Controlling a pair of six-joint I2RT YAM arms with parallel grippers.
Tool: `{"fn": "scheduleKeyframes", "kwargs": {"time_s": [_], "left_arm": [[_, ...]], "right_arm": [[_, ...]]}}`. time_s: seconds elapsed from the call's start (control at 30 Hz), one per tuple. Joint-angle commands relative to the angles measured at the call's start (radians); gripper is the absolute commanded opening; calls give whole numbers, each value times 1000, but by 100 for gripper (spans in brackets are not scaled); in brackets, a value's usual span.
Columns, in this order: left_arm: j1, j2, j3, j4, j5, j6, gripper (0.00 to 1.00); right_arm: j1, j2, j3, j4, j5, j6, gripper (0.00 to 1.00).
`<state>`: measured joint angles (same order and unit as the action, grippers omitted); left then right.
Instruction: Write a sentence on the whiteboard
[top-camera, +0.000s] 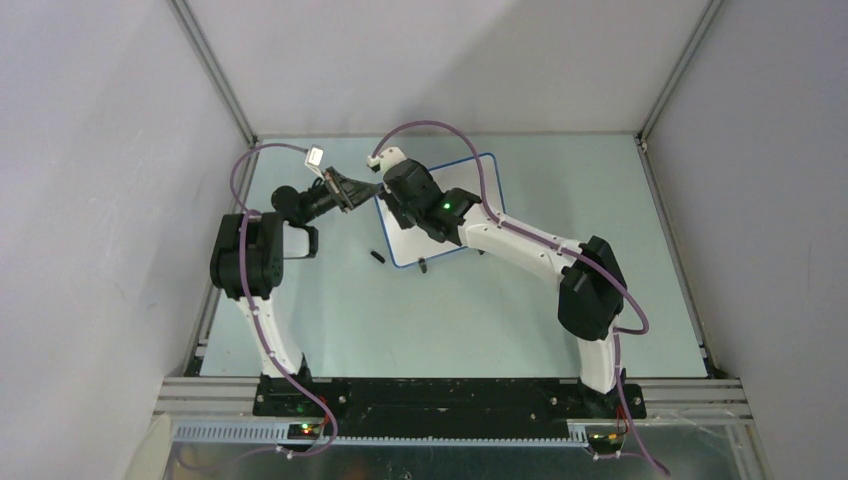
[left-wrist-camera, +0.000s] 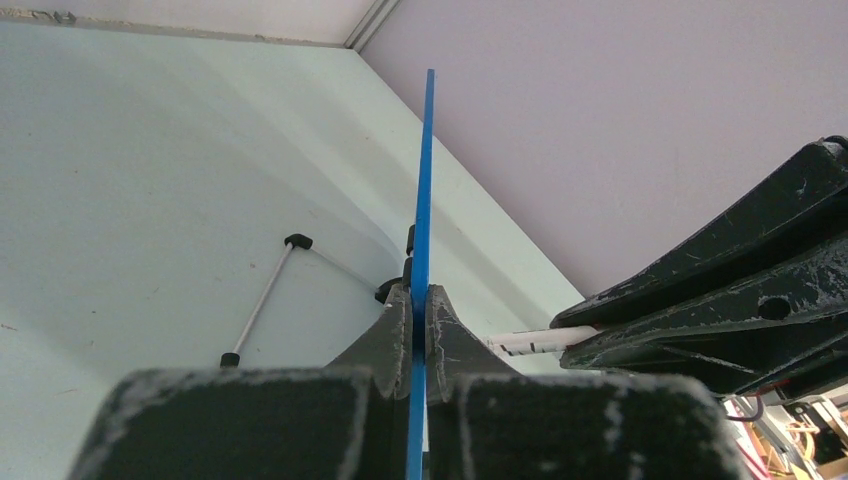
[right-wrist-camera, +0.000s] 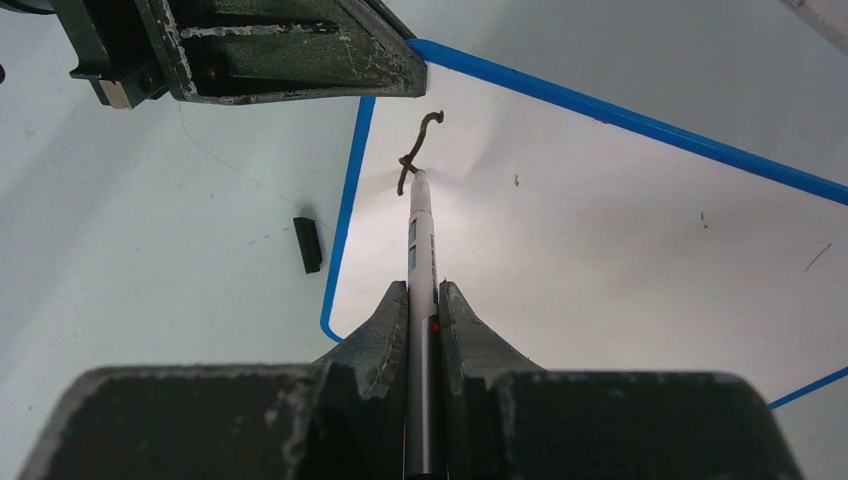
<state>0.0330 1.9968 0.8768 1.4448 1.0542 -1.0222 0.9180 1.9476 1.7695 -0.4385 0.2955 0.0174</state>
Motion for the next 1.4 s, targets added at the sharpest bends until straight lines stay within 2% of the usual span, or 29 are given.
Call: {"fn": "scheduleKeyframes", "kwargs": {"time_s": [0.0,0.93,1.23,1.37], "left_arm": [[1,-15,7,69,26,-18,0],[2,-15,8,72,27,-19,0],[1,-14,8,74,30,-21,0],[1,-13,8,74,30,-20,0]], "right_arm": [[-25,-12,14,-5,69,-11,0],[-40,-34,1,-15,80,1,0],[-18,-109,-1,21,47,-15,0],[-20,-96,19,19,51,-15,0]]}}
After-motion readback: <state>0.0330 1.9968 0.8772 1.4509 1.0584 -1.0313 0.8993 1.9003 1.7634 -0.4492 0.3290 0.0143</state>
